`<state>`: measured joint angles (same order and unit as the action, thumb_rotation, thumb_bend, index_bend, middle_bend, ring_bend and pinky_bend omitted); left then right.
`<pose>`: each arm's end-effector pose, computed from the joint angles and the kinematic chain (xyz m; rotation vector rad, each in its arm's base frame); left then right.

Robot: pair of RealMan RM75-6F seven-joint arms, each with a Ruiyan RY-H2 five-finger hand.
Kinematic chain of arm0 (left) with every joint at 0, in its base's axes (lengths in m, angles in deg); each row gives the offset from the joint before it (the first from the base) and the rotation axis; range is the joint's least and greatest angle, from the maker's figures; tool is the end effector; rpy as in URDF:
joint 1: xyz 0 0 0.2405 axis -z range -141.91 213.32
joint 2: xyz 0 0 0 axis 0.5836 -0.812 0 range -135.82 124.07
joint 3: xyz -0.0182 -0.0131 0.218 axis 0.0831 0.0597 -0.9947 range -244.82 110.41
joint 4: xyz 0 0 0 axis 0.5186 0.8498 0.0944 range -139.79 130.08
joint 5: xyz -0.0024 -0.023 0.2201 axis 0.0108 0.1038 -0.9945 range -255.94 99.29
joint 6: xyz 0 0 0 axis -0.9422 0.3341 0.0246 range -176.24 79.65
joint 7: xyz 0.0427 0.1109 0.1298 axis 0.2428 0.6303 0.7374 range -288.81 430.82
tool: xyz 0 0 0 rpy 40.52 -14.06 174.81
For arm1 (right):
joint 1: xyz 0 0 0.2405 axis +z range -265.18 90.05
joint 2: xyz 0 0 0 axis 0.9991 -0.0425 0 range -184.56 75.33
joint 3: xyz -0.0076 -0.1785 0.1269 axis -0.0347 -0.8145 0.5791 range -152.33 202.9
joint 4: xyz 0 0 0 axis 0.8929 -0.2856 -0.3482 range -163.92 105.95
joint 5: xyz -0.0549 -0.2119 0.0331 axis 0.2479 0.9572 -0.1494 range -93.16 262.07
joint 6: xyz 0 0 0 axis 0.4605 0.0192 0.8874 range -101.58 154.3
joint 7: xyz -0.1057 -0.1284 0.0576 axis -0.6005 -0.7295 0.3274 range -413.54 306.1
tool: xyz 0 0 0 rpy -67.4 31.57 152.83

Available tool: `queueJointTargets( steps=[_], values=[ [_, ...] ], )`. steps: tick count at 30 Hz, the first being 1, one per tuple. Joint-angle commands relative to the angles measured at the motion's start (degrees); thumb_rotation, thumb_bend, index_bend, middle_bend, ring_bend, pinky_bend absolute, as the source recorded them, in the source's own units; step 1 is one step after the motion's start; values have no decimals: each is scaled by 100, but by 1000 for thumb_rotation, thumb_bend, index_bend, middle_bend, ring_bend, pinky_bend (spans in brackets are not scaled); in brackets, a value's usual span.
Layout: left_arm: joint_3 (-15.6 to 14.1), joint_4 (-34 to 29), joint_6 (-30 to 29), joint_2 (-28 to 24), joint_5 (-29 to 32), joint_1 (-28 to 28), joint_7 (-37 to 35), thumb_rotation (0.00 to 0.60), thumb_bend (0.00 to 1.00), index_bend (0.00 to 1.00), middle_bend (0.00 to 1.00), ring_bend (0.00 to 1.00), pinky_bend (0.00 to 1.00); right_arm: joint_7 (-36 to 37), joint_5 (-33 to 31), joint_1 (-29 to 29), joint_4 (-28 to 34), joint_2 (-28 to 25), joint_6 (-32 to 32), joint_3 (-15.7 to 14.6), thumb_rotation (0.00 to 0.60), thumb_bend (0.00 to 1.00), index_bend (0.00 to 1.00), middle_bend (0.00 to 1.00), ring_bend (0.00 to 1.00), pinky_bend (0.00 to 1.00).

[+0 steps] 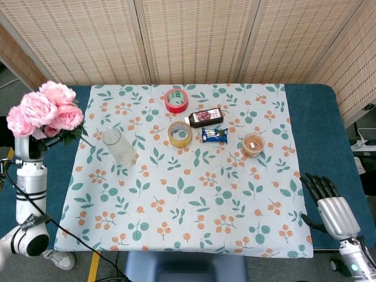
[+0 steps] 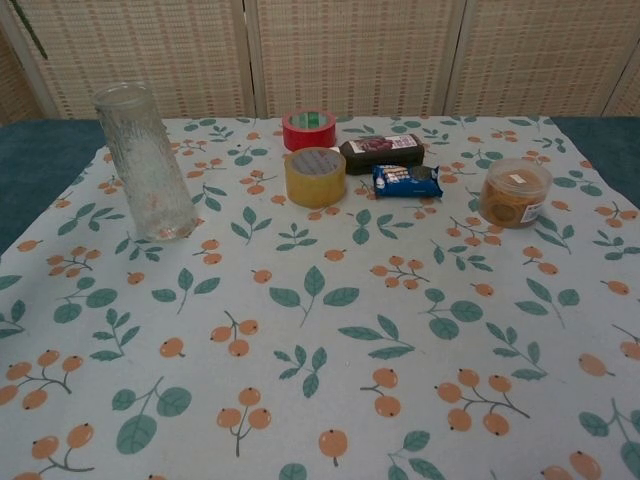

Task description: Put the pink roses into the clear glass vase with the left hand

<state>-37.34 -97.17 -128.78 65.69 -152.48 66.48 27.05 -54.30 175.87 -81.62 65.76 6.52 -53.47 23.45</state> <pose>-0.1075 0.3786 0.1931 -0.9389 -1.1906 -2.1833 -0.2752 -0.1946 0.1094 1.5798 -0.9623 0.8343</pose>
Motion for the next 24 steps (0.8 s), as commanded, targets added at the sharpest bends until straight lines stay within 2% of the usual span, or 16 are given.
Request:
queueJointTargets(
  steps=[1,5,13,24],
  values=[
    [475,826,368,339,515,669,-67,600,561,725,811,430,163,-59,-46,29,-13,21,70,10,600,182,0,0,0,0],
    [528,1340,763,623,709,1041,-123,600,559,725,810,429,157,-101,-142,23,2,23,71,50,600,183,0,0,0,0],
    [423,1839,956,1018,725,1318,-156,600,557,725,810,429,155,-100,-222,26,3,21,77,92,600,182,0,0,0,0],
    [-44,2154,801,1496,429,1267,-106,600,554,722,810,429,153,-2,-214,43,-18,-17,100,91,600,182,0,0,0,0]
  ],
)
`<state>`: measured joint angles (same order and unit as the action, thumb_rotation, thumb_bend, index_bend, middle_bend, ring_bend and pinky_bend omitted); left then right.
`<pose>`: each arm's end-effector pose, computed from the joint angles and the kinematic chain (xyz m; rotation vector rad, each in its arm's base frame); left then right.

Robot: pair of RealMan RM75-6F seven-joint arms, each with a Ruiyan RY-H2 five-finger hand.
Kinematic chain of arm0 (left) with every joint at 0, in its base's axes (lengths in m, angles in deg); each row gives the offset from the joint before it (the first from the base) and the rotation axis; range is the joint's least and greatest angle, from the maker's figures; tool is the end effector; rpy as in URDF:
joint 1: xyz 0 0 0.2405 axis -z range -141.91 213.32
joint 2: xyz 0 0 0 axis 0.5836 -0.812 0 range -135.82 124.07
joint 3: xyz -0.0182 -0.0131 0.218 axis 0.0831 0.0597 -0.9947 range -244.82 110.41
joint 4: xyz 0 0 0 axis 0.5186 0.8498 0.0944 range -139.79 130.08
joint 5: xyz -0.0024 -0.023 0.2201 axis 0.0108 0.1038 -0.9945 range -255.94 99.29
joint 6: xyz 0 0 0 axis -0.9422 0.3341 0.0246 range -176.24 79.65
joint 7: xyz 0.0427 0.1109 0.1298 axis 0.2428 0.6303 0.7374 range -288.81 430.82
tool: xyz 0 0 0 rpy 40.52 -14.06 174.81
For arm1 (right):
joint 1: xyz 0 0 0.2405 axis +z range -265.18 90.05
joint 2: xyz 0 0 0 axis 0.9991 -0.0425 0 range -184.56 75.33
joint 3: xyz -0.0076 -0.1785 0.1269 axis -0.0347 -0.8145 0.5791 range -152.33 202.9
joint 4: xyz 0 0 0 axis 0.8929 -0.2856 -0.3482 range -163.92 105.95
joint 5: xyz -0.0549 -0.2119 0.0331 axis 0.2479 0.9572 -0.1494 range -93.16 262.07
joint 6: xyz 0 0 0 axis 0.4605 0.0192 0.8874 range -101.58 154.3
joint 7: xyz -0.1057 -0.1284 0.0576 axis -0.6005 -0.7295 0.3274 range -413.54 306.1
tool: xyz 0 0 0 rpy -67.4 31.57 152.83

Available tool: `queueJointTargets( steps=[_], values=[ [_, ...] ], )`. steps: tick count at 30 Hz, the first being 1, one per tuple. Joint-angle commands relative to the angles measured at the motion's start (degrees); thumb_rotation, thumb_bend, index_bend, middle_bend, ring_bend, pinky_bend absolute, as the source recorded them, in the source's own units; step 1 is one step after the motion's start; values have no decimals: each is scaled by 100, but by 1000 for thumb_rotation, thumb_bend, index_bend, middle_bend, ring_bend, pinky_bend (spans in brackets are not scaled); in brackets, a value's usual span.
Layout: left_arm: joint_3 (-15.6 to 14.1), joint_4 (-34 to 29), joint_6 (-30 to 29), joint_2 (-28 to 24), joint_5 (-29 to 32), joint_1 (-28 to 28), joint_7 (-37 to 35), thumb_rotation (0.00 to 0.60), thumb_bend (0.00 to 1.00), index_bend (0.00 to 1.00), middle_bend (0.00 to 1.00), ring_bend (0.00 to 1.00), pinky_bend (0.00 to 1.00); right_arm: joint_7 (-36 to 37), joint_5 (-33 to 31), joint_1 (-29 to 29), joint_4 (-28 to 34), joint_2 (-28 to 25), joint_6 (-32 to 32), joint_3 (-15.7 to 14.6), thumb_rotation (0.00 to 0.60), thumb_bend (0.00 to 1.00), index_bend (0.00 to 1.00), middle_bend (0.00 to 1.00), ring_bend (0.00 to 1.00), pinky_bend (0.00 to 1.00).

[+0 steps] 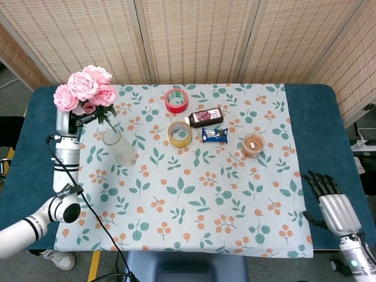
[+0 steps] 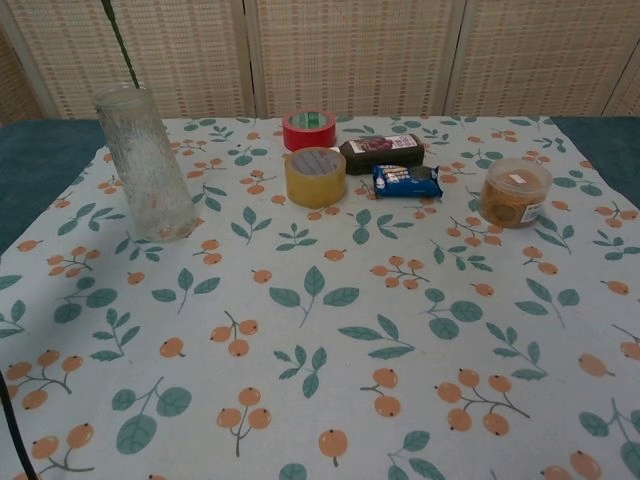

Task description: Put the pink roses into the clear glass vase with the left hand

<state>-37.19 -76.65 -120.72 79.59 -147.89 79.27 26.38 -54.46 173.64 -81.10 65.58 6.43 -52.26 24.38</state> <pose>-0.0906 0.4413 0.1382 -0.9573 -1.2724 -2.1169 -0.2802 -0.2013 0.1120 1.5560 -0.9697 0.8139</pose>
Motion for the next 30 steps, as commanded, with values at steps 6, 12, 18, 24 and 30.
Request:
queueJointTargets(
  steps=[6,12,18,24,30],
  values=[
    [-244,268,-82,250,-246,-60,-200,600,553,719,807,427,145,33,-11,-32,-7,-22,-79,21,600,182,0,0,0,0],
    [-759,806,-231,557,-727,-121,-130,600,534,626,720,380,131,10,-3,-1,-6,-3,-4,3,600,183,0,0,0,0],
    [-1126,1251,28,696,-951,-119,-342,600,465,322,448,184,108,24,11,-16,22,-27,-34,-3,600,183,0,0,0,0],
    [-1269,1264,286,631,-994,-127,-537,600,423,0,1,0,64,39,28,-27,18,-33,-73,2,600,183,0,0,0,0],
    [-1345,1220,254,588,-1066,-192,-627,600,396,0,0,0,61,51,45,-35,19,-40,-96,0,600,182,0,0,0,0]
  ],
)
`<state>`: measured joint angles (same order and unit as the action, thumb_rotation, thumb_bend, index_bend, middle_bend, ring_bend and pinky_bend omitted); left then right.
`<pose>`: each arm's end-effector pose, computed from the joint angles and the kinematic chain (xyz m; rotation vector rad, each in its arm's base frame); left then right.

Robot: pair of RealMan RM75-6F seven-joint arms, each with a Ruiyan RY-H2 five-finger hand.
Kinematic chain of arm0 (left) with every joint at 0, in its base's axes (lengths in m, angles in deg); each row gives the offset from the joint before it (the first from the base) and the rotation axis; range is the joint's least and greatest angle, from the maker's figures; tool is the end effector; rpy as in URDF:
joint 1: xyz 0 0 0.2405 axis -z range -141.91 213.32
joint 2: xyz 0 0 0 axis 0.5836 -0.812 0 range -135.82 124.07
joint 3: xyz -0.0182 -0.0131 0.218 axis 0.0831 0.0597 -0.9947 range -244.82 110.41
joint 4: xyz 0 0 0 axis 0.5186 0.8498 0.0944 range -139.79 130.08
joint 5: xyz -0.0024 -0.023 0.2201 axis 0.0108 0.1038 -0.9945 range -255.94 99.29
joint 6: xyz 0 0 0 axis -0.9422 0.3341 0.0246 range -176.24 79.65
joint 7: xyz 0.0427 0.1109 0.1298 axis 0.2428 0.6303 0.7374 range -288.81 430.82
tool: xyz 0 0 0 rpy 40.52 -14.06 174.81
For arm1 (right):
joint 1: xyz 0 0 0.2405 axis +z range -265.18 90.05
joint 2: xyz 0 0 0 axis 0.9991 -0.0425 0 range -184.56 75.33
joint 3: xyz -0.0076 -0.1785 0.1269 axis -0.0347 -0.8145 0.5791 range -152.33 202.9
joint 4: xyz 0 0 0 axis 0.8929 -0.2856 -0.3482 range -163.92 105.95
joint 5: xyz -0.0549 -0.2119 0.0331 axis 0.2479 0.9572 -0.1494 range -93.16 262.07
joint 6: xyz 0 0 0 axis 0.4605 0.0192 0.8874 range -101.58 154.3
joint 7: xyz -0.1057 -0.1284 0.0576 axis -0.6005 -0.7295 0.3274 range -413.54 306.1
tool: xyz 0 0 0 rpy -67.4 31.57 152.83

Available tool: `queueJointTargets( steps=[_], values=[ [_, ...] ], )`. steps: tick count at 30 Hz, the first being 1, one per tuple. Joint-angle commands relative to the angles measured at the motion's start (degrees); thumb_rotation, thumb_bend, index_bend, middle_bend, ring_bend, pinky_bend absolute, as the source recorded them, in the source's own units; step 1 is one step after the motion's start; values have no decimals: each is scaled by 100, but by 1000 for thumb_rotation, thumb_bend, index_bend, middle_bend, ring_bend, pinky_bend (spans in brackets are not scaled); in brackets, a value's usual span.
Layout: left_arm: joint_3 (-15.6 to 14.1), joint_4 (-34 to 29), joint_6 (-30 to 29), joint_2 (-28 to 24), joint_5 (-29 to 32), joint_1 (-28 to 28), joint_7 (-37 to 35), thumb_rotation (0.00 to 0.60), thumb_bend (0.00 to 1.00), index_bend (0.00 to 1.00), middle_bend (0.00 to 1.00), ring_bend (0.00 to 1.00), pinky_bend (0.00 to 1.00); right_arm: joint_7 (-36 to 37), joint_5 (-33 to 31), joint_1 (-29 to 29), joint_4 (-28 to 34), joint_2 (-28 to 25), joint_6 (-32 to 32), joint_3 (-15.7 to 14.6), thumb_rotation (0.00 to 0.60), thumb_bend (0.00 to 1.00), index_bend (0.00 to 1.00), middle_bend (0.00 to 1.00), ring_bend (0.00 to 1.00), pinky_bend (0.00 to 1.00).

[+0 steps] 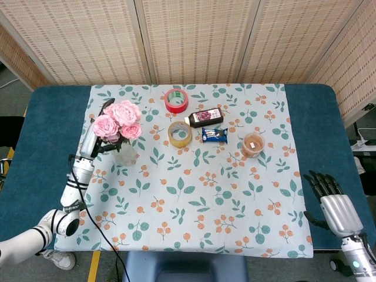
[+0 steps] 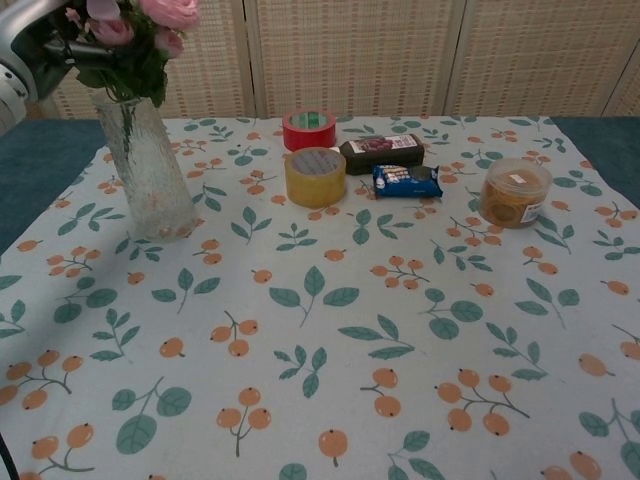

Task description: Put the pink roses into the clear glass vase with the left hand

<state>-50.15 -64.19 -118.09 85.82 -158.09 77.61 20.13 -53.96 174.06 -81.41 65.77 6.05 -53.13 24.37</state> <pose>-0.1367 0.4212 0.0592 -1.2756 -1.3674 -1.8652 -0.2791 -0.2000 0.1155 1.5484 -0.9643 0.8274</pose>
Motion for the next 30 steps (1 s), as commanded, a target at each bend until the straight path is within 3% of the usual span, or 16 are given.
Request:
queueJointTargets(
  steps=[1,12,19,30],
  values=[
    [-79,-29,-35,-52,-72,-55,10,600,393,0,0,0,60,1,3,-8,1,-3,-16,2,600,182,0,0,0,0],
    [-348,-219,-165,-317,-60,-497,228,600,374,0,0,0,54,21,56,-11,5,-5,-35,-14,600,182,0,0,0,0],
    [-617,-707,64,-695,-187,-647,359,600,326,0,0,0,47,28,117,-22,32,-10,-72,-34,600,182,0,0,0,0],
    [-915,-1184,97,-1180,-223,-973,1079,600,328,0,0,0,44,122,222,-58,32,-52,-187,-51,600,182,0,0,0,0]
  ],
)
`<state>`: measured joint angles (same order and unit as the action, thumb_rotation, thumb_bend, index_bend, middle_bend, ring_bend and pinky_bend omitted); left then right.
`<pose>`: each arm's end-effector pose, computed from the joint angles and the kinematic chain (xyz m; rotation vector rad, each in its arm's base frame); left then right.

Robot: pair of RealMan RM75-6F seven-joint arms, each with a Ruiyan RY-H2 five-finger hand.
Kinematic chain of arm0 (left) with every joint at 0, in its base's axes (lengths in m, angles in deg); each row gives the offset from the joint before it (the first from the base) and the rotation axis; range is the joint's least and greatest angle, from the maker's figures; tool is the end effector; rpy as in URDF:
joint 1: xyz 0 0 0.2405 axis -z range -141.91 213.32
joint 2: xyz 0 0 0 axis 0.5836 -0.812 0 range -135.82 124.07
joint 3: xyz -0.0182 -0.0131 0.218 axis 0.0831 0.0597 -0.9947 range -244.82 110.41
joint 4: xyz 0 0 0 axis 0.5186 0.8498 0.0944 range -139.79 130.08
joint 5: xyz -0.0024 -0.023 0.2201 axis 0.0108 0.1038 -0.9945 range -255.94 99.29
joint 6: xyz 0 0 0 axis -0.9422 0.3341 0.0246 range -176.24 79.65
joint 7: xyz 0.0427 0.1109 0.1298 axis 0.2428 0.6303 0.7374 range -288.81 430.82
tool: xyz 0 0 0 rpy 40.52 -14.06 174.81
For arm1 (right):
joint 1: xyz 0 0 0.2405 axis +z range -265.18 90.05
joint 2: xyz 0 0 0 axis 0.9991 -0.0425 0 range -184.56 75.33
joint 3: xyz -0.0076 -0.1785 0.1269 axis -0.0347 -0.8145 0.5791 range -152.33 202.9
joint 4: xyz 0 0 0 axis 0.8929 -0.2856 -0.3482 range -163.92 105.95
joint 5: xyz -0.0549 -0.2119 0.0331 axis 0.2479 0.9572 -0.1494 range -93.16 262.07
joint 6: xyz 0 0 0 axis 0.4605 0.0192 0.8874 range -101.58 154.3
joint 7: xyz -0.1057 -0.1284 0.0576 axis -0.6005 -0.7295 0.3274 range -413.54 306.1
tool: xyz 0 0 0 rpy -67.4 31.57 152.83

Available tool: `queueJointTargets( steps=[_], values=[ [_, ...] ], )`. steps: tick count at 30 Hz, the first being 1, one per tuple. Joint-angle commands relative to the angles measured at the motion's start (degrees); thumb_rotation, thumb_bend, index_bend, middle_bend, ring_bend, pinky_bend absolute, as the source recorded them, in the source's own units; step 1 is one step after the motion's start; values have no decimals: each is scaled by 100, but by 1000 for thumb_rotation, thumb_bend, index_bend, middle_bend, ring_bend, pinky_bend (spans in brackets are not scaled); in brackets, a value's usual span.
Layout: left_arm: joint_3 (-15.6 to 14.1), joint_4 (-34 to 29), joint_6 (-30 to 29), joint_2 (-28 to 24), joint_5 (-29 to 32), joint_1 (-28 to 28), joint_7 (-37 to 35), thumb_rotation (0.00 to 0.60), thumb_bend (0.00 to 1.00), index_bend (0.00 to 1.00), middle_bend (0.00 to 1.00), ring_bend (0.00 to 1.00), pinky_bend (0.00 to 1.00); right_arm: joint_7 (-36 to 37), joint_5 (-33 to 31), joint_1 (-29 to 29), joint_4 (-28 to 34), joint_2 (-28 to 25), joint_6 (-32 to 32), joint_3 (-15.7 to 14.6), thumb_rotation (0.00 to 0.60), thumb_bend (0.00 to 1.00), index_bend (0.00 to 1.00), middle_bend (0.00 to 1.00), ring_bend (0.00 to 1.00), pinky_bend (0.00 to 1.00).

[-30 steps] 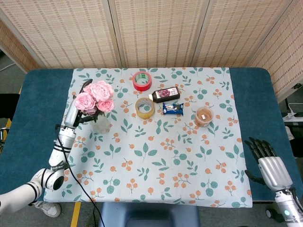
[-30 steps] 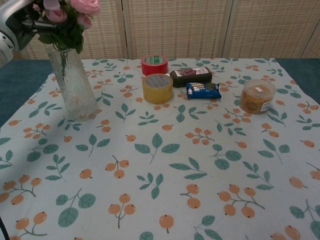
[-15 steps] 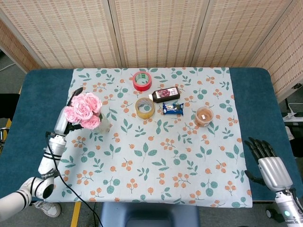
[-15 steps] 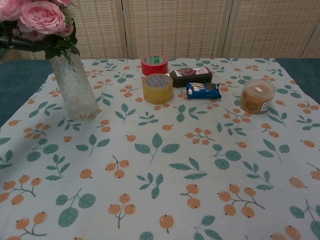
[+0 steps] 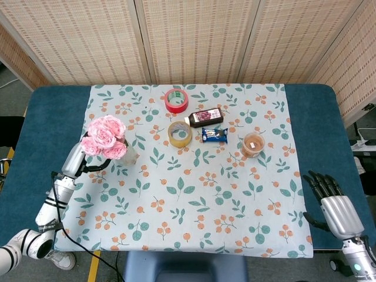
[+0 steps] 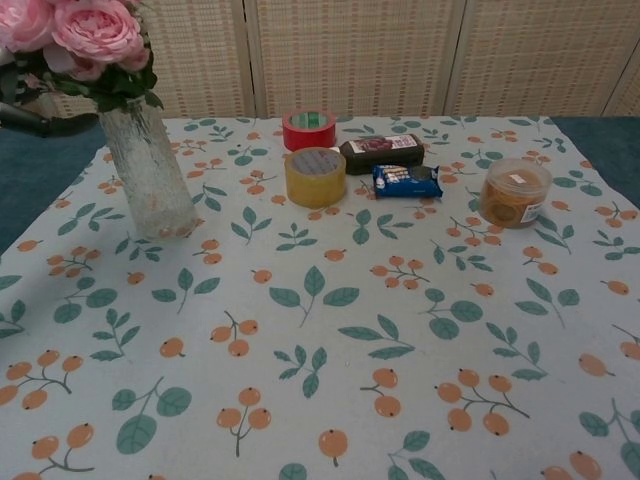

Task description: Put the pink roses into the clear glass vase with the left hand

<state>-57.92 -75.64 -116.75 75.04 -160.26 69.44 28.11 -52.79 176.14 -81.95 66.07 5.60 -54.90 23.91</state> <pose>-0.1933 0.3723 0.0635 -1.4144 -1.3696 -1.5607 -0.2736 -0.1956 0.1183 1.5554 -0.9548 0.8658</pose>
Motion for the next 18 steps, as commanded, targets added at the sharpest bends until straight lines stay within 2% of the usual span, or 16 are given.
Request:
queueJointTargets(
  steps=[1,5,10,13,16,18],
  values=[
    [-224,-29,-77,-146,-13,-251,474,600,327,0,0,0,43,1,31,-8,6,-13,-19,-13,600,183,0,0,0,0],
    [-645,-14,-445,-375,-133,-748,1428,600,324,0,0,0,42,11,88,-24,48,-52,-47,-43,600,182,0,0,0,0],
    [-1200,-424,-1669,-673,-447,-1752,3025,600,345,0,0,0,37,-49,157,-43,76,-46,-73,-76,600,182,0,0,0,0],
    [-1504,-580,-2145,-649,-614,-2249,3842,600,354,0,0,0,37,-104,199,-24,111,-18,-8,-115,600,183,0,0,0,0],
    [-1653,-725,-2259,-675,-677,-2494,4295,600,355,0,0,0,37,-164,252,-23,131,-4,-8,-138,600,183,0,0,0,0],
    [-1631,-898,-2346,-754,-736,-2542,4308,600,356,0,0,0,36,-182,262,-16,126,6,8,-144,600,182,0,0,0,0]
  ],
)
